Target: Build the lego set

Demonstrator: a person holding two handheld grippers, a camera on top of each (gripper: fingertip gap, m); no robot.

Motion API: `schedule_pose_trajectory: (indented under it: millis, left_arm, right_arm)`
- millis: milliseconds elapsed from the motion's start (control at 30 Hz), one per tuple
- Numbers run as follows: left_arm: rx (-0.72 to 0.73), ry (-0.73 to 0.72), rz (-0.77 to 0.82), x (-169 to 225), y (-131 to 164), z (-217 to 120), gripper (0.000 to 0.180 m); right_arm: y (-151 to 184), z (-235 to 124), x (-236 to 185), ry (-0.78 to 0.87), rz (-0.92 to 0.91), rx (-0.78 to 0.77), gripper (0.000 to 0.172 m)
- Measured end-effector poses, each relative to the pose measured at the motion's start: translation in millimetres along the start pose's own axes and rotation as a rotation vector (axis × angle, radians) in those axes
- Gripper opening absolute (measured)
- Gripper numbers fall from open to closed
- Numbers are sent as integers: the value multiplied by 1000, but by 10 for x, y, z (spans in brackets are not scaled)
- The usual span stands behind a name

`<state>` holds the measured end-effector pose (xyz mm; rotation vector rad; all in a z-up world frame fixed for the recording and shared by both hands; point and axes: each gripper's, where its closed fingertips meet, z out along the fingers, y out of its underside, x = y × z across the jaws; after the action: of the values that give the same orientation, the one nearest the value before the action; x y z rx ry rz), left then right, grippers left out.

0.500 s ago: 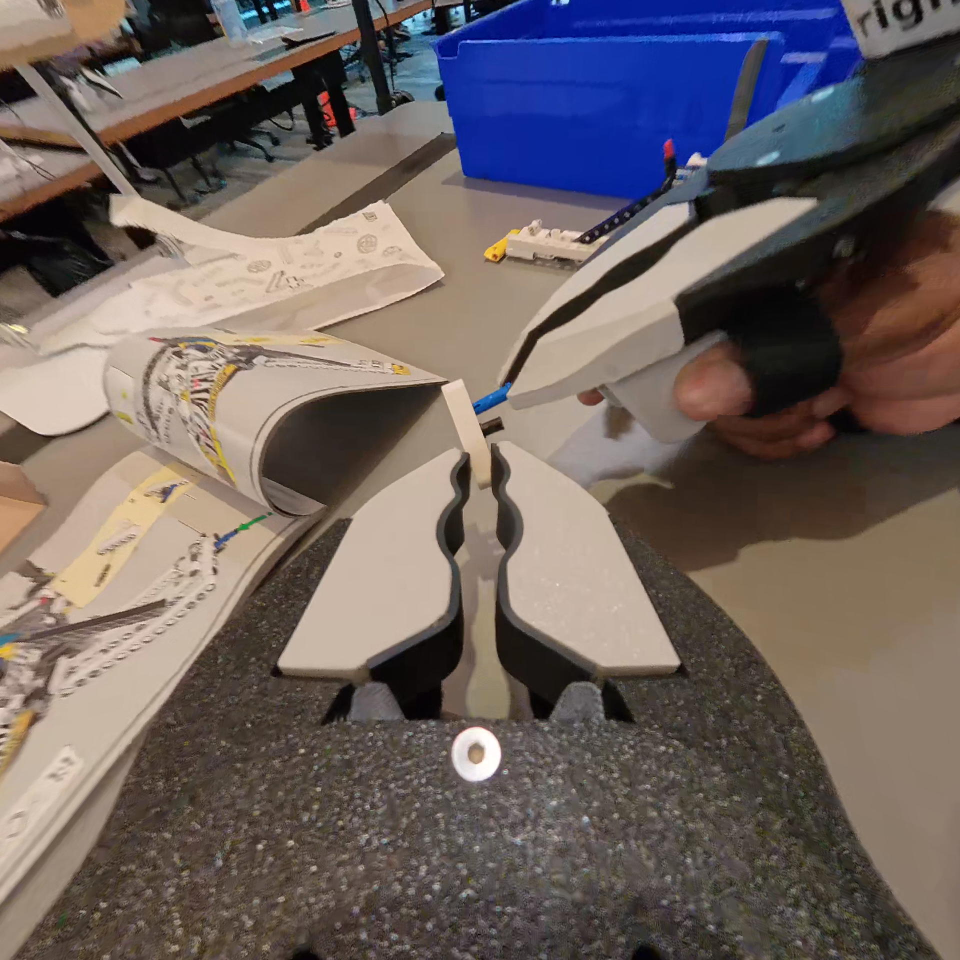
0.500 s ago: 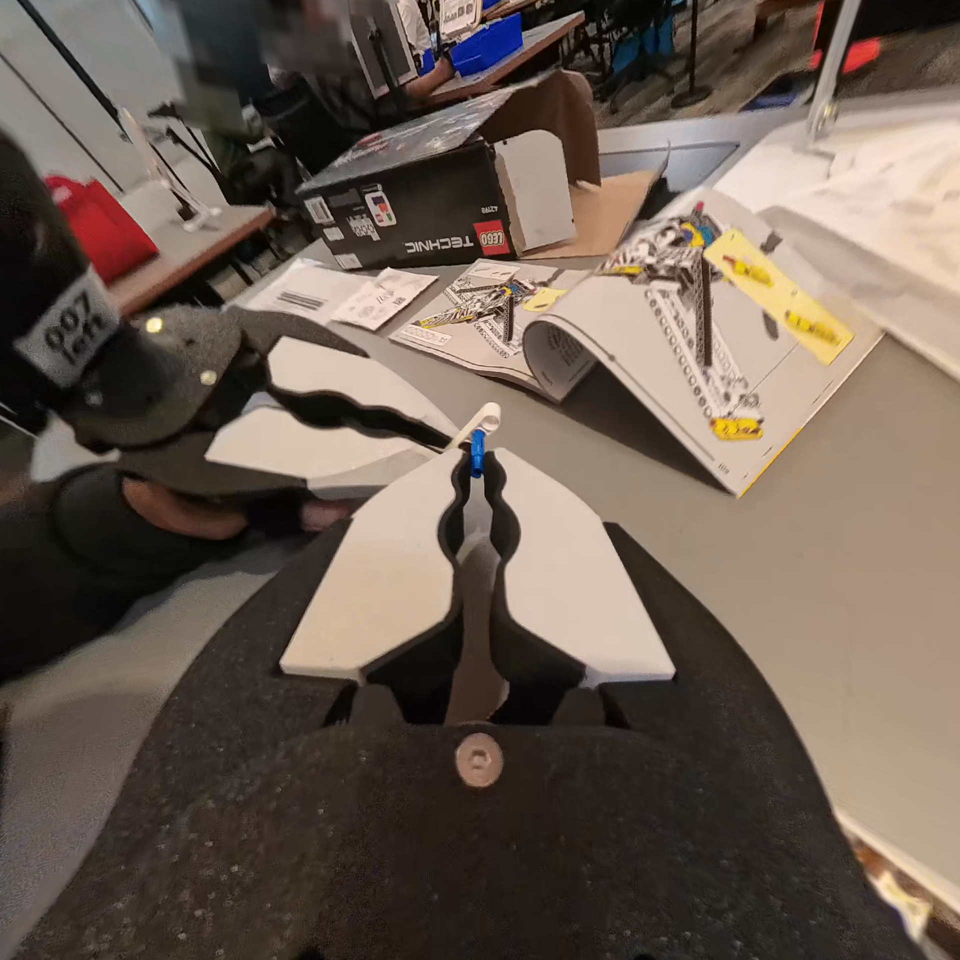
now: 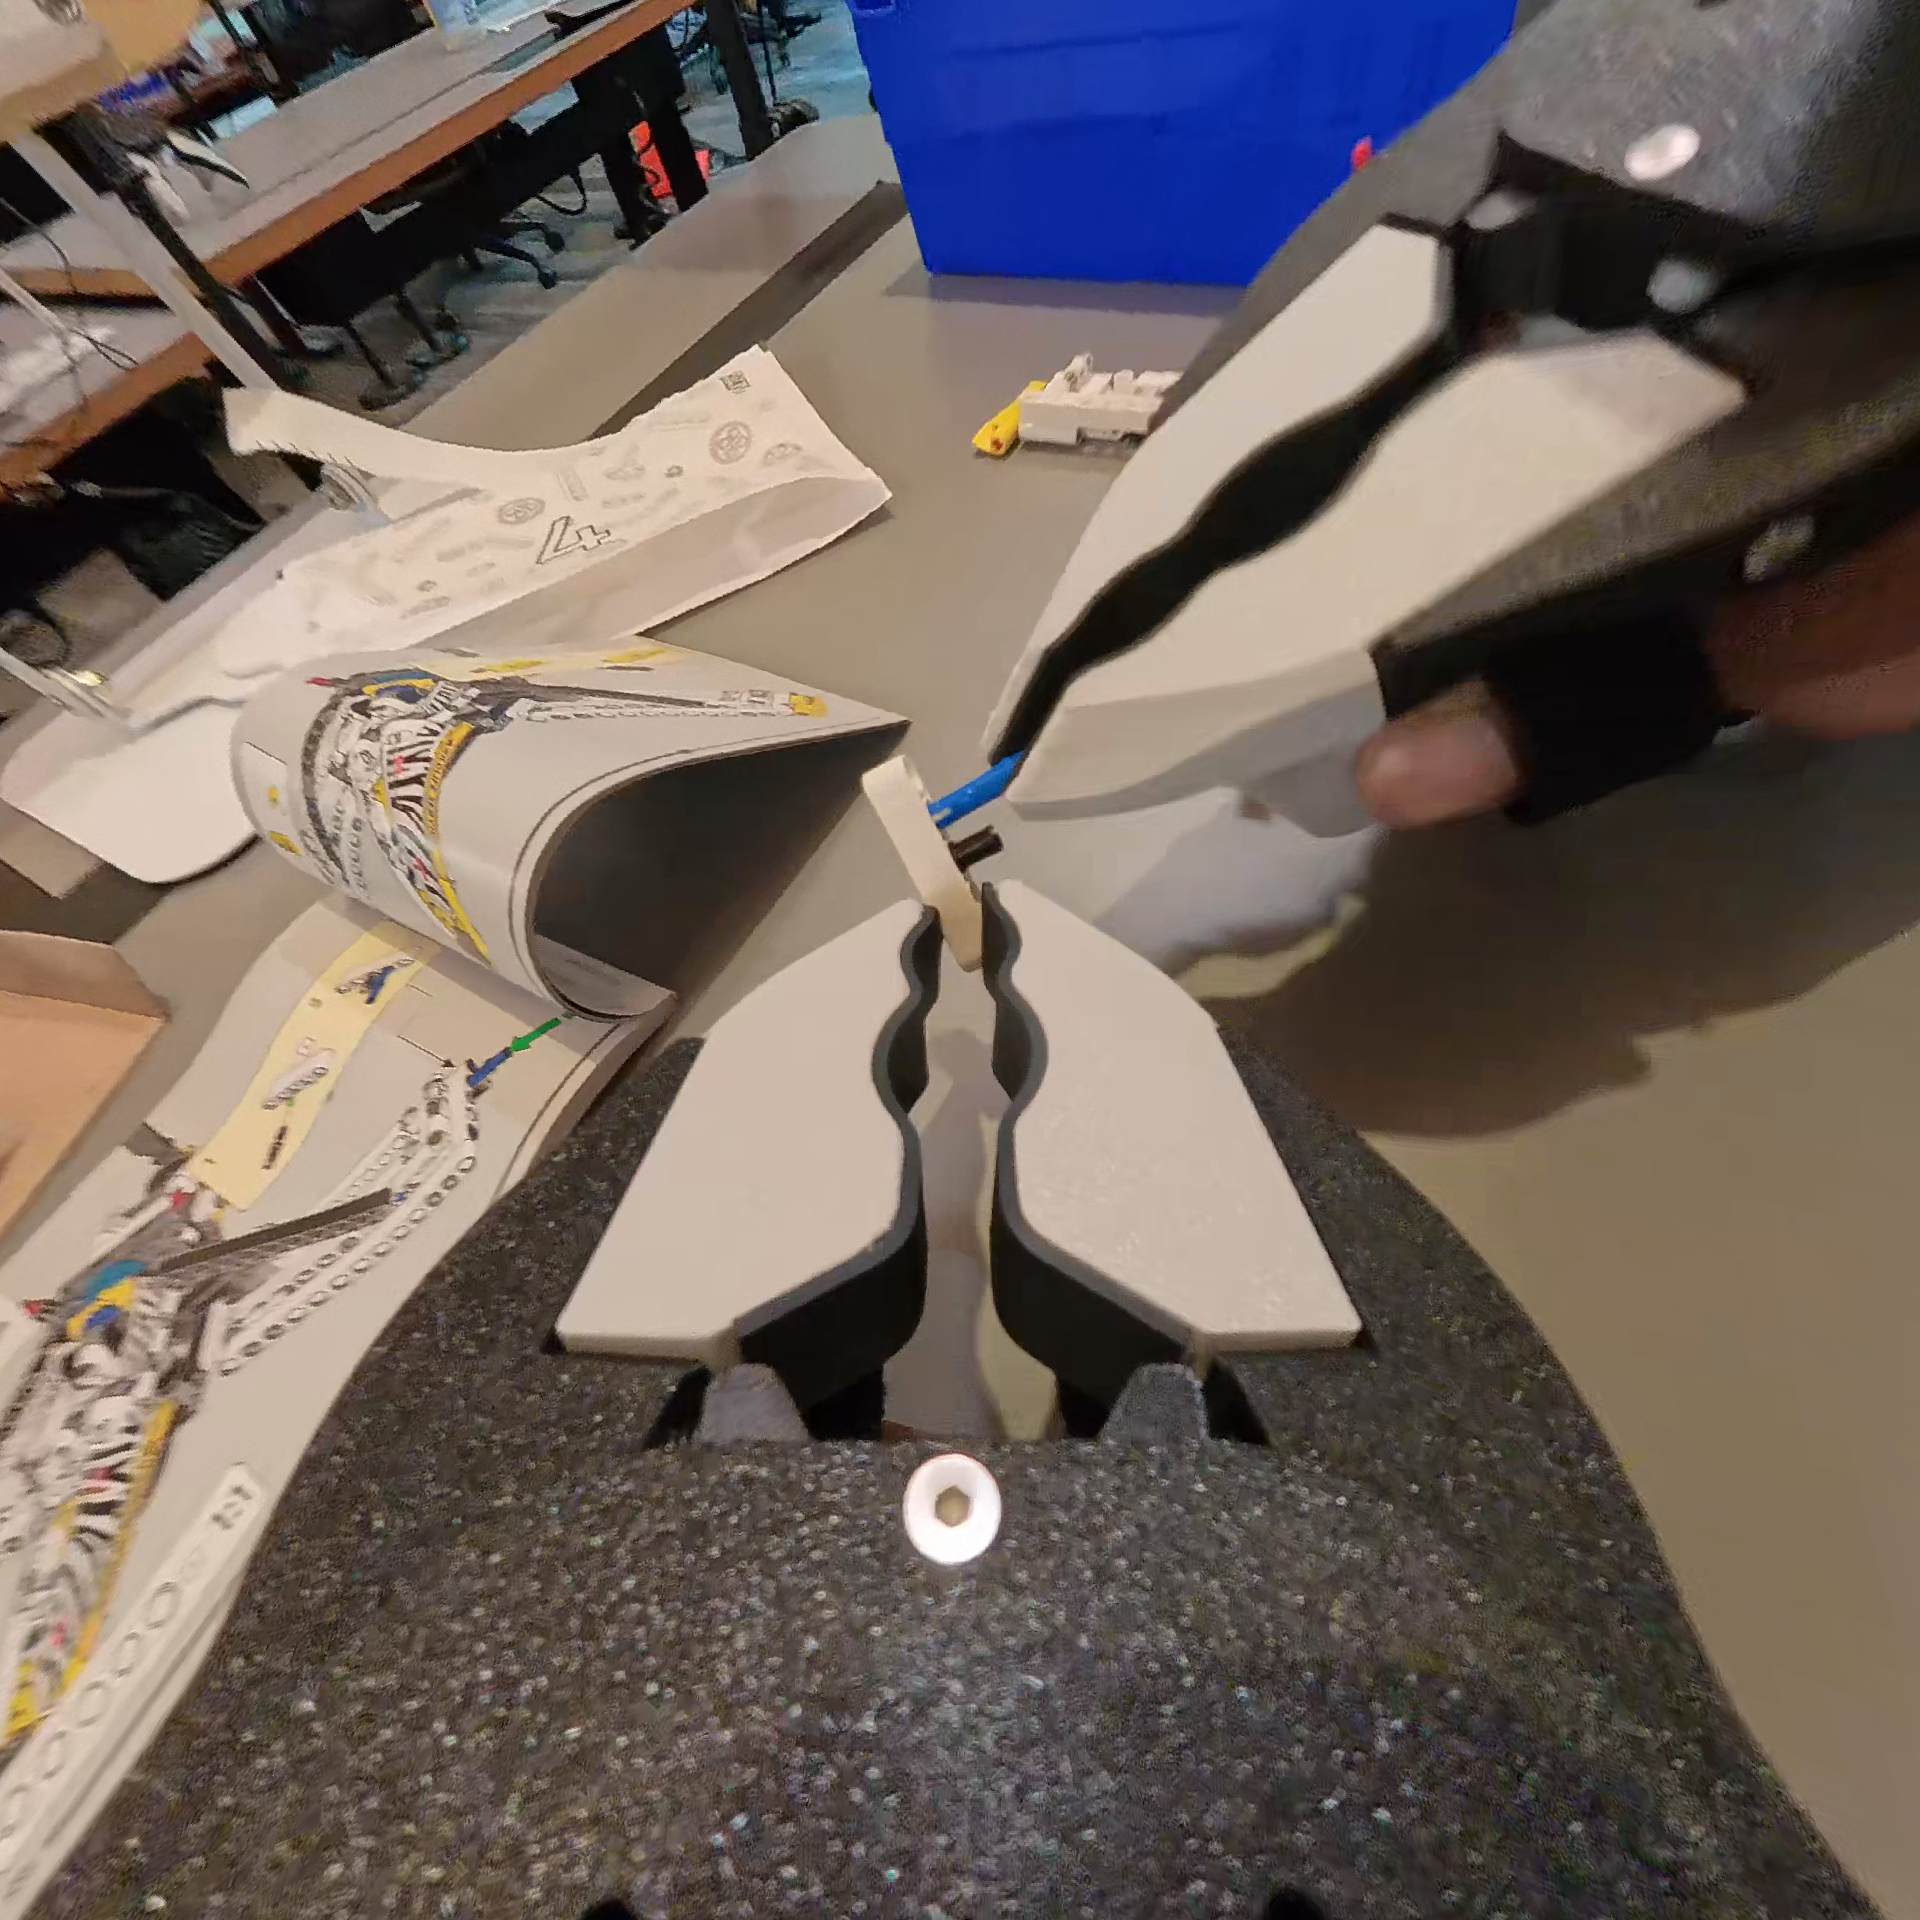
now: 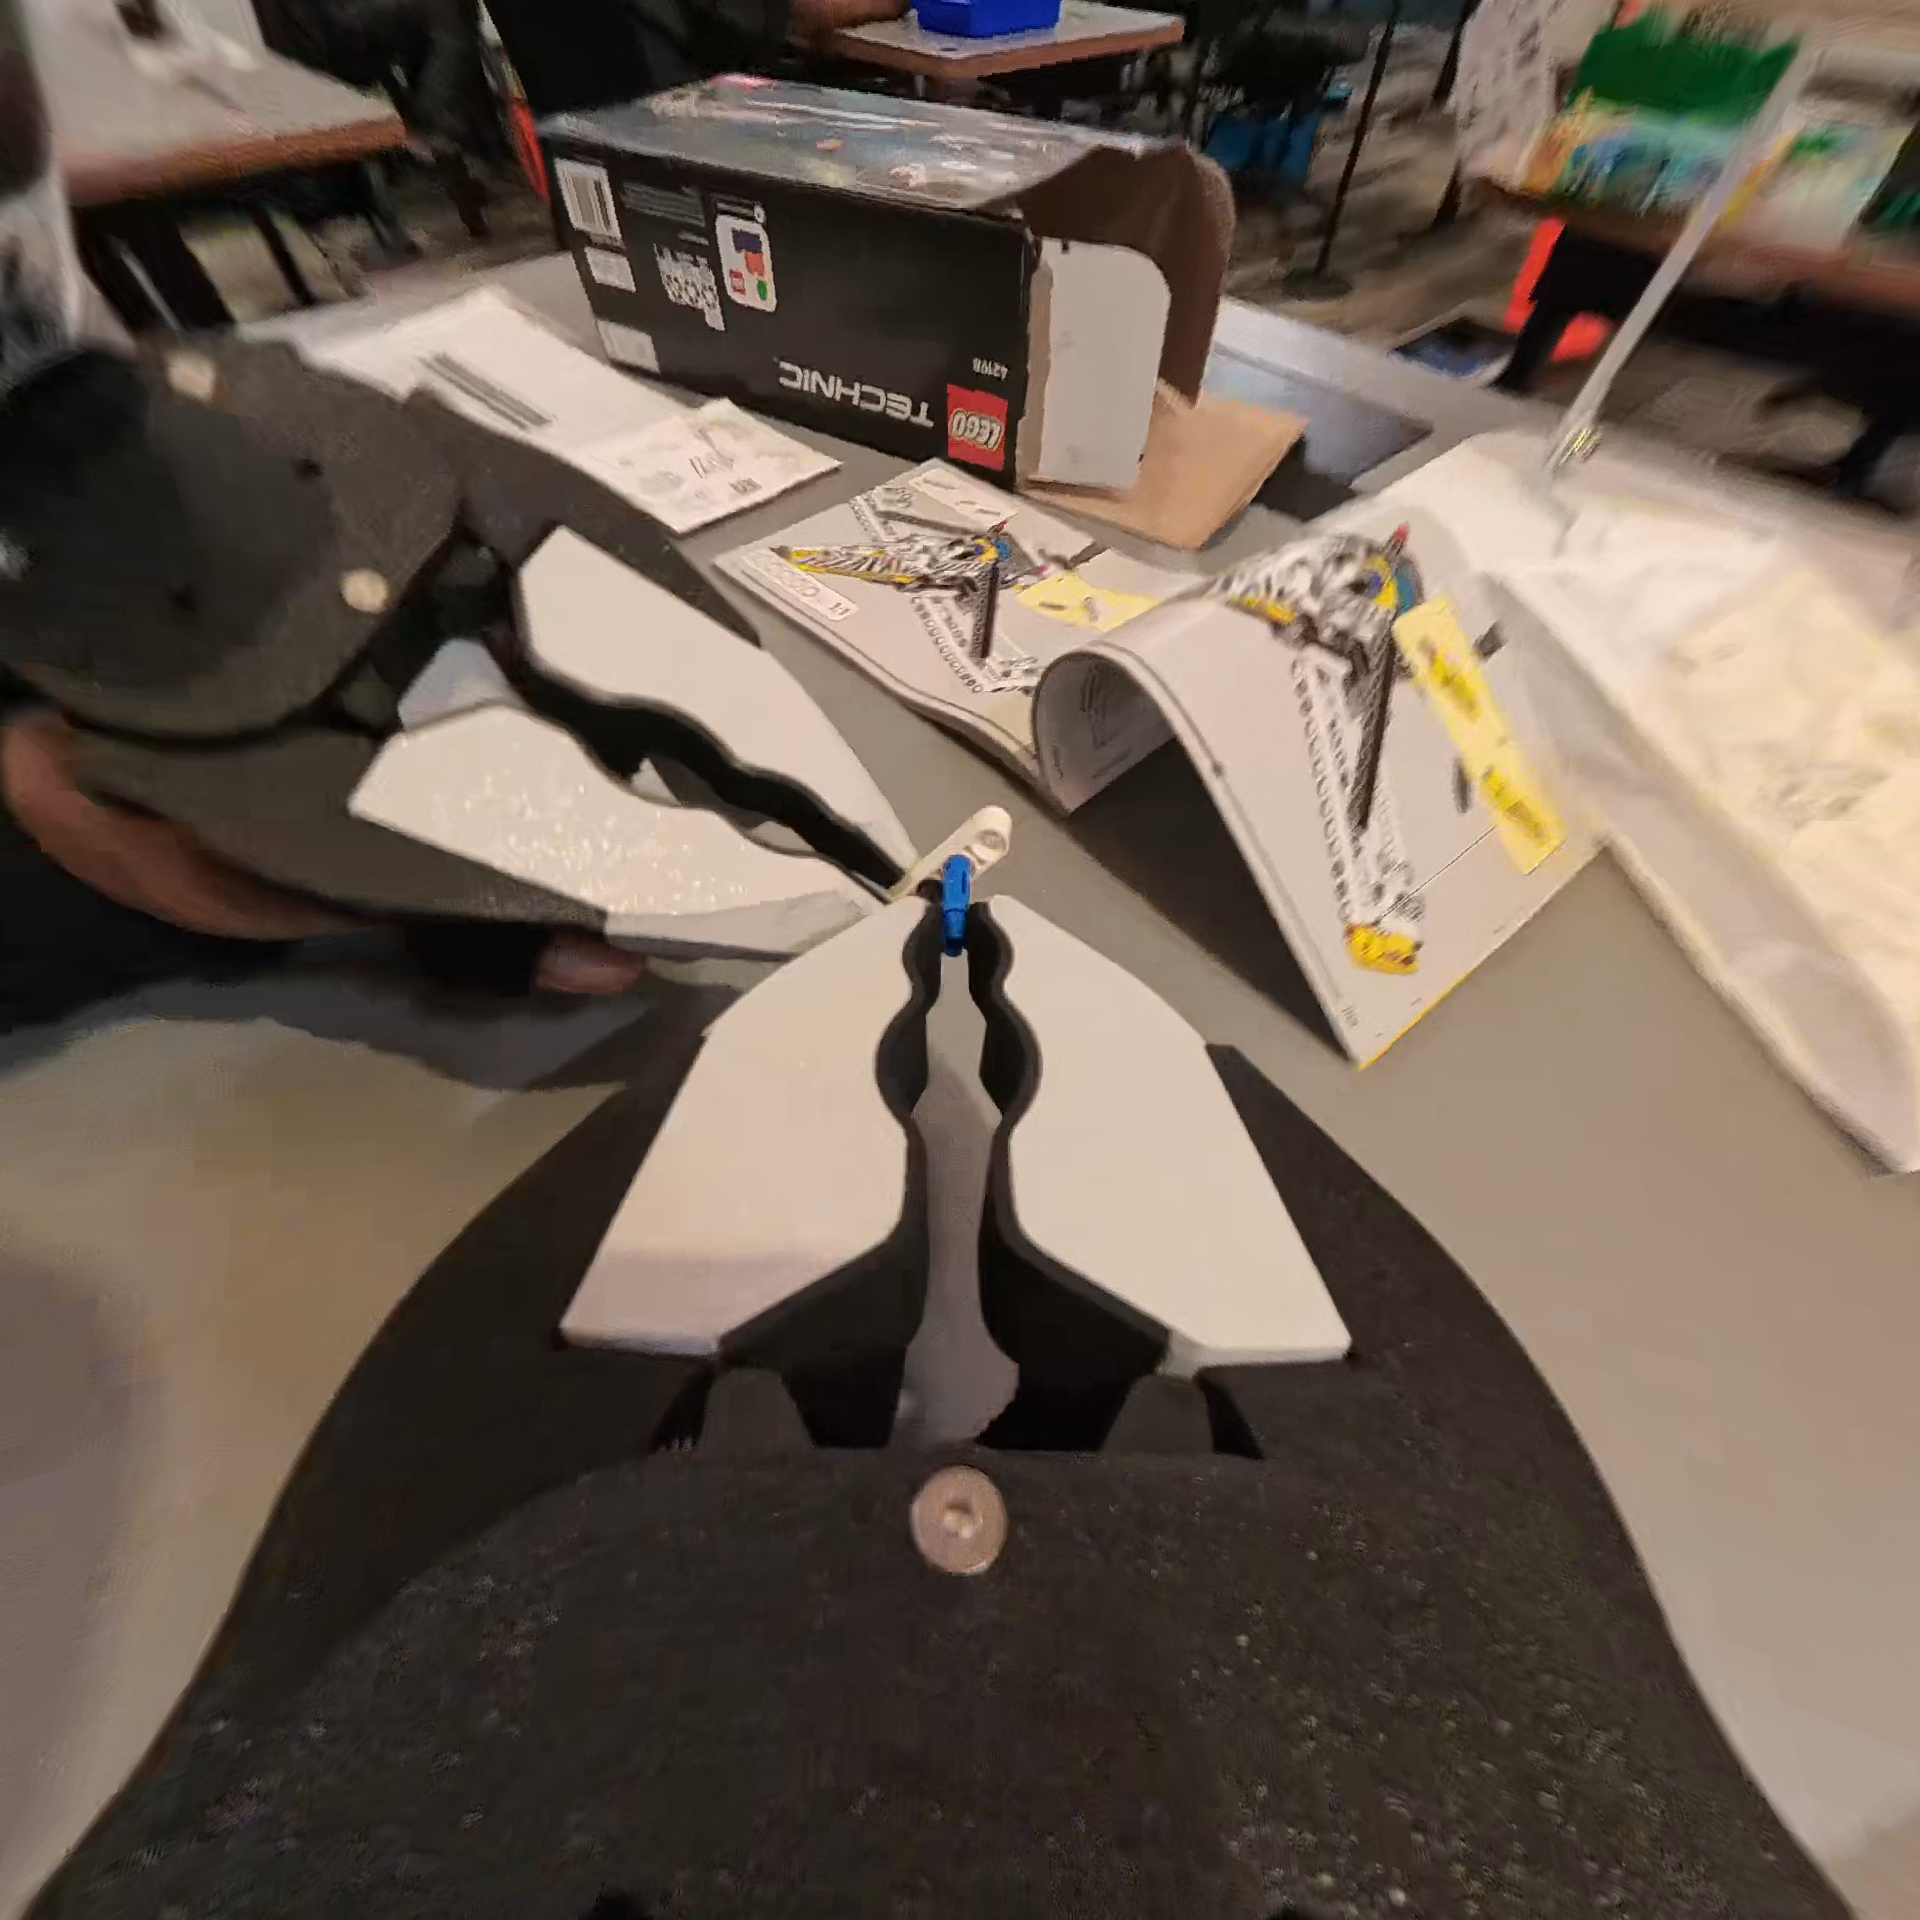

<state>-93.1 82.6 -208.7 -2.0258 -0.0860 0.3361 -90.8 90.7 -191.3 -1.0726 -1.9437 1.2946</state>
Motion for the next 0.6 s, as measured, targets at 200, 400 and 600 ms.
schedule_pose_trajectory:
  millis: [200,400,600]
  left_arm:
    - [-6,-81,147,-22,-11,1,7]
    - [10,-47,59,-12,-24,5,7]
    - [9,-15,16,-11,-15,0,7]
  right_arm:
    - [39,0,26,-125,397,17,4]
    - [31,-3,30,-98,400,43,4]
    - [9,1,24,-11,159,28,4]
